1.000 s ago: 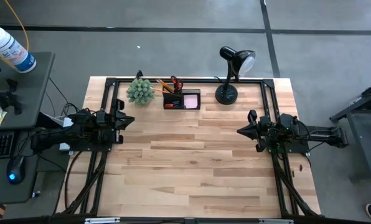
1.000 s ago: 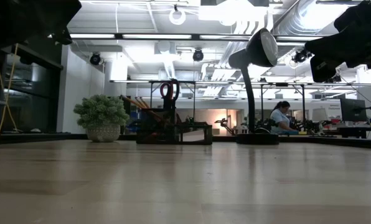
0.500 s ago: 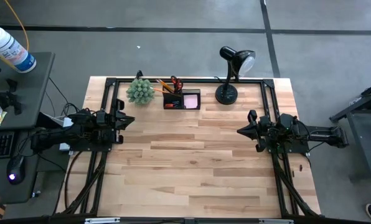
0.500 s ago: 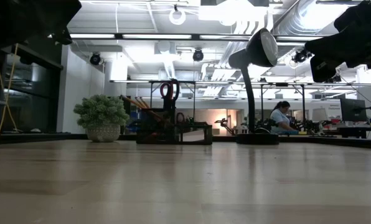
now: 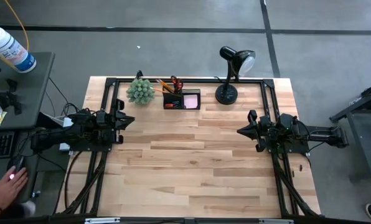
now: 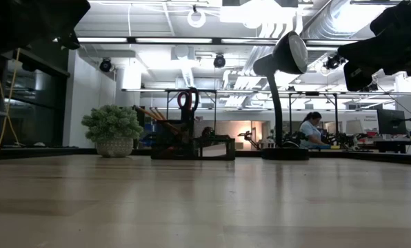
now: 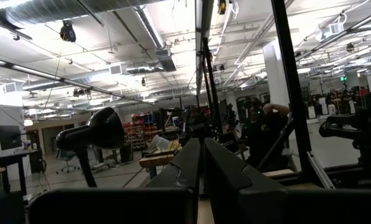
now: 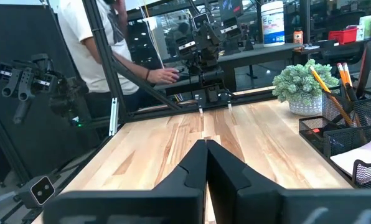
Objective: Pick and place office supplies into organizer
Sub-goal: Return to Home Position
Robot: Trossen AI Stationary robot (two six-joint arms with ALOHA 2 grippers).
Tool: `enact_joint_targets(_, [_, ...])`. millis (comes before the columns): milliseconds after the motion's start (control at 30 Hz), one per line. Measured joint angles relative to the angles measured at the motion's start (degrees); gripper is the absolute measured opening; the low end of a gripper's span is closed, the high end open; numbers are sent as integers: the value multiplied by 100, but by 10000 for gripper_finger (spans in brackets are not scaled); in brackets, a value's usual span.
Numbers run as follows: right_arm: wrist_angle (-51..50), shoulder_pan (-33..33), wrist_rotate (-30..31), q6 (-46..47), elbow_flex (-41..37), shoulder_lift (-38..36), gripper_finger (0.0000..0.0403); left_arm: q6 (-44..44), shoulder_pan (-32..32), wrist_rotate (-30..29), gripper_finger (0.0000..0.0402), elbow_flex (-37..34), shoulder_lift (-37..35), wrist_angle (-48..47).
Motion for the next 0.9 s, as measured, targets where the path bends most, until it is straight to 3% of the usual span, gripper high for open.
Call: enact_joint_targets(900, [0,0,2,0,0,-2,2,0,-1,2,12,0,-1,0])
